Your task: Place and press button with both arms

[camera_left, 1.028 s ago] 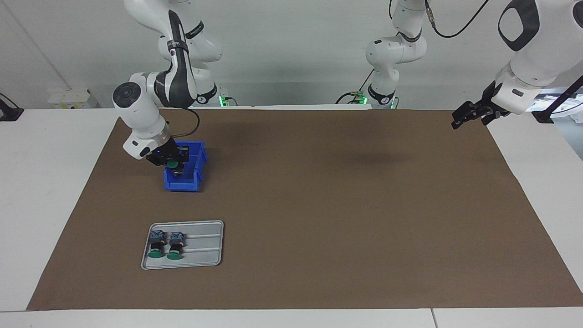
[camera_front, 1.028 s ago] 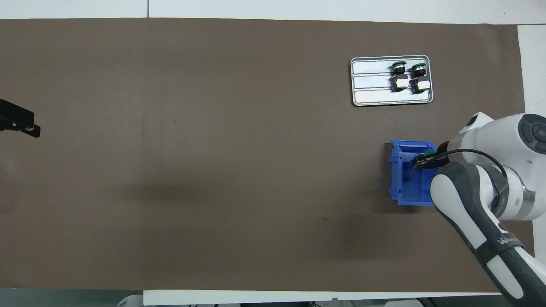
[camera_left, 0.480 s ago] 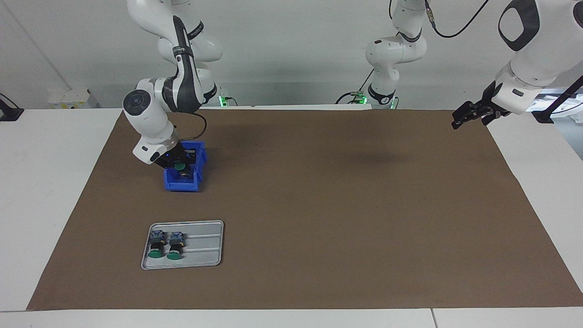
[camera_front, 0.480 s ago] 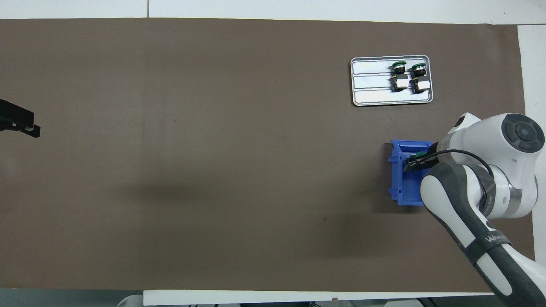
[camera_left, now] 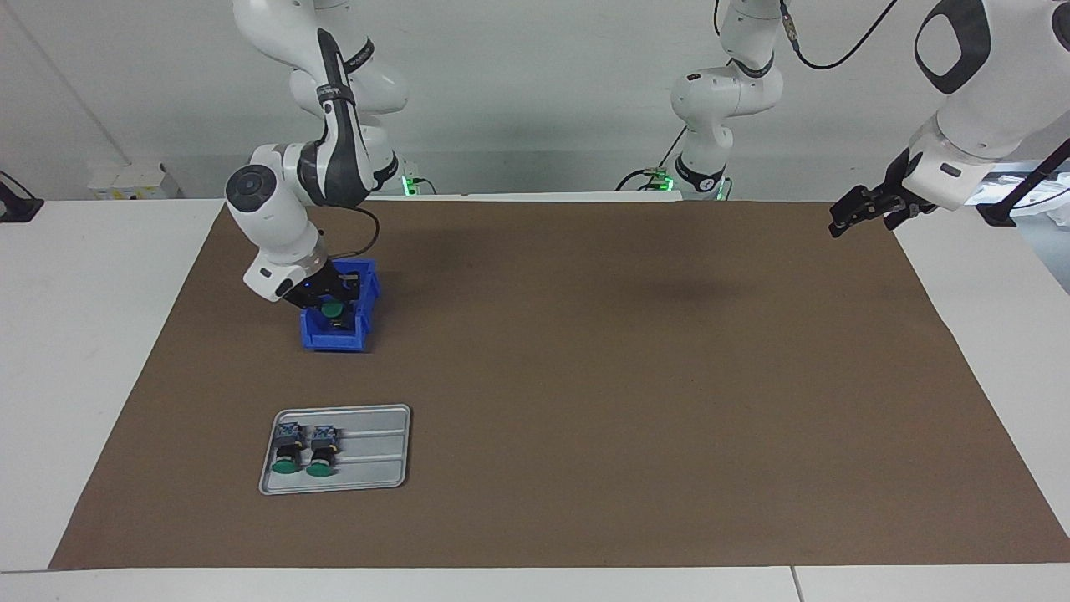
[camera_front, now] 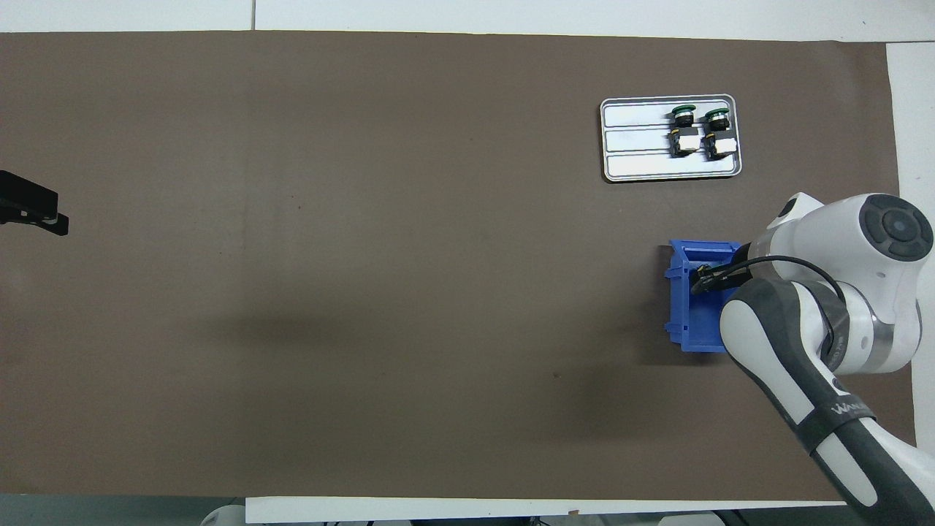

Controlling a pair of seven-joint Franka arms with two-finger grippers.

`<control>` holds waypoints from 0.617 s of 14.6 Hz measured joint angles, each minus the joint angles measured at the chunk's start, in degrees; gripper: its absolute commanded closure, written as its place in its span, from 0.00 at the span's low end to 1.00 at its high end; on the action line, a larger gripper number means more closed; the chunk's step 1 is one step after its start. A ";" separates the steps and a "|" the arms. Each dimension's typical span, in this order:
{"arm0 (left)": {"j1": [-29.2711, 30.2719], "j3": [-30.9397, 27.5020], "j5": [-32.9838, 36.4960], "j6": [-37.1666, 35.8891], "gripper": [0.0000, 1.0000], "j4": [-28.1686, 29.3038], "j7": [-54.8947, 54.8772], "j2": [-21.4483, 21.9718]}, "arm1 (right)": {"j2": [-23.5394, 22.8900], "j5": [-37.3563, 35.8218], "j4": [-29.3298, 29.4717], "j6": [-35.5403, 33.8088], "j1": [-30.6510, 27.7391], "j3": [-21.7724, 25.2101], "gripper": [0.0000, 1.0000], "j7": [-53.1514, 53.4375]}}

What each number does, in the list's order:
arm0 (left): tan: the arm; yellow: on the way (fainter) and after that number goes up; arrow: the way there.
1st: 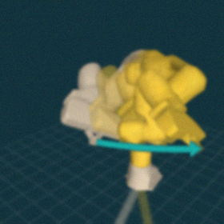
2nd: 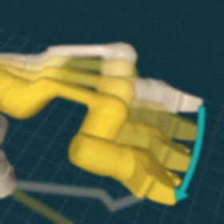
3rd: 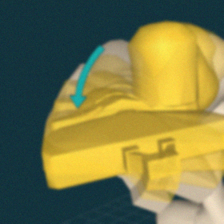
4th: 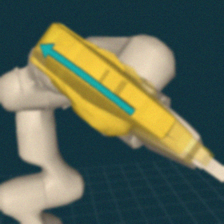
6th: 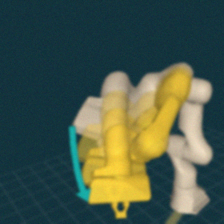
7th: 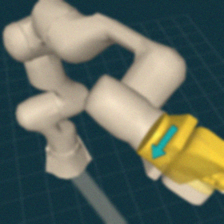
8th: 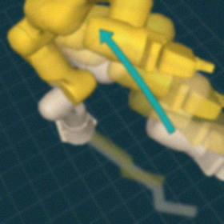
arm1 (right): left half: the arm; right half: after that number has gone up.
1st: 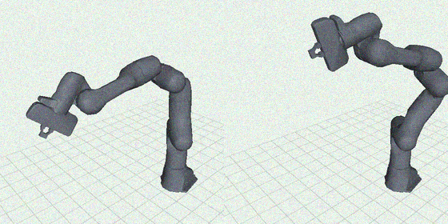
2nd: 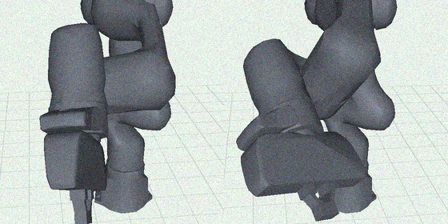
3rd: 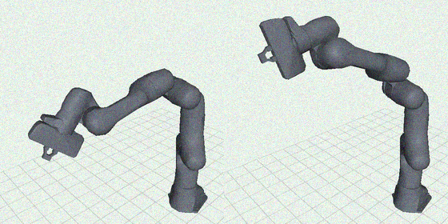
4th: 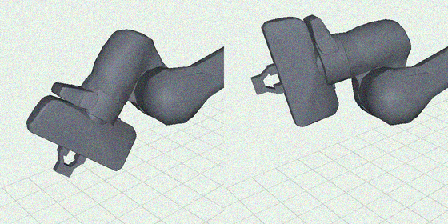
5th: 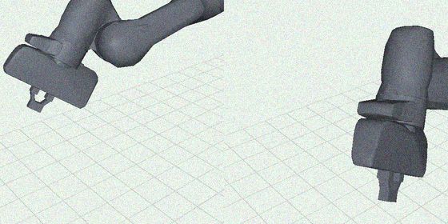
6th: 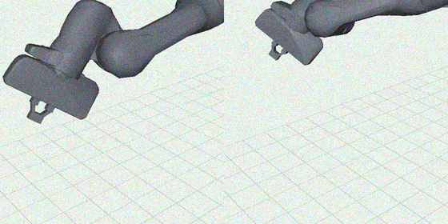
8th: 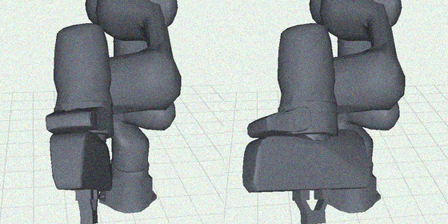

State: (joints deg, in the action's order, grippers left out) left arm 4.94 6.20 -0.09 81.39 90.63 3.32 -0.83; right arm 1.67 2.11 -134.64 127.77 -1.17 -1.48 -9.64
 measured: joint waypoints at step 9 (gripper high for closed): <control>0.01 -0.01 0.00 0.00 0.00 0.00 0.00 0.00 | 0.14 0.00 6.17 -3.37 -0.05 0.04 0.00 0.00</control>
State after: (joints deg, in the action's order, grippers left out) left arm 4.95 6.19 -0.09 81.39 90.63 3.32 -0.83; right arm 1.80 2.11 -128.47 124.40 -1.22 -1.44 -9.64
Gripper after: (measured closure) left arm 0.000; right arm 0.207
